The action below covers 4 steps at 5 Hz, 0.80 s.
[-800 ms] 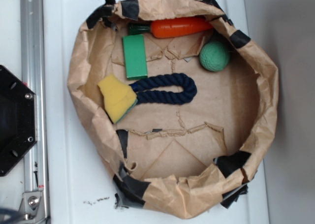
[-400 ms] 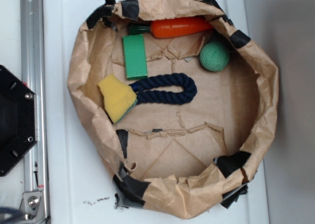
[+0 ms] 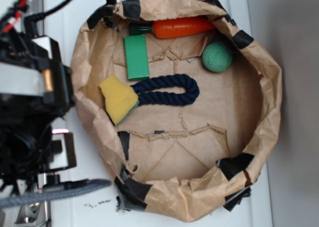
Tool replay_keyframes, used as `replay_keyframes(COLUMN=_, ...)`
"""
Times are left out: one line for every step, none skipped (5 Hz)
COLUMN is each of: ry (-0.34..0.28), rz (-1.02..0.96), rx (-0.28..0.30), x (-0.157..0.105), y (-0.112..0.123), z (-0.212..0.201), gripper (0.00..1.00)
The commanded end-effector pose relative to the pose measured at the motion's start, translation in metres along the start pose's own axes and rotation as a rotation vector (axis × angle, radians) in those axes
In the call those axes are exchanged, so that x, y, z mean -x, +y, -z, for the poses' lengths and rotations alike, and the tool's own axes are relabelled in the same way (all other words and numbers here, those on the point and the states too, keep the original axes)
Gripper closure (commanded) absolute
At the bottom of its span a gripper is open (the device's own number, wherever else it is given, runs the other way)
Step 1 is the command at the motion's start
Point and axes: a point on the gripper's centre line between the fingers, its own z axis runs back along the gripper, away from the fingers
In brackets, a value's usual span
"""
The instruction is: Grab the green ball.
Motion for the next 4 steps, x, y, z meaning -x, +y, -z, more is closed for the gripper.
replay_keyframes(ry=-0.014, rz=-0.015, rx=-0.003, x=-0.005, y=0.002, z=-0.004, gripper=0.0)
replay_keyframes(ry=-0.014, rz=-0.015, rx=-0.003, x=-0.005, y=0.002, z=-0.004, gripper=0.0)
replay_keyframes(ry=-0.161, rz=-0.116, rx=-0.095, x=-0.044, y=0.02, z=0.055, gripper=0.0)
replay_keyframes(ry=-0.269, rz=-0.14, rx=-0.088, x=-0.061, y=0.022, z=0.086, gripper=0.0)
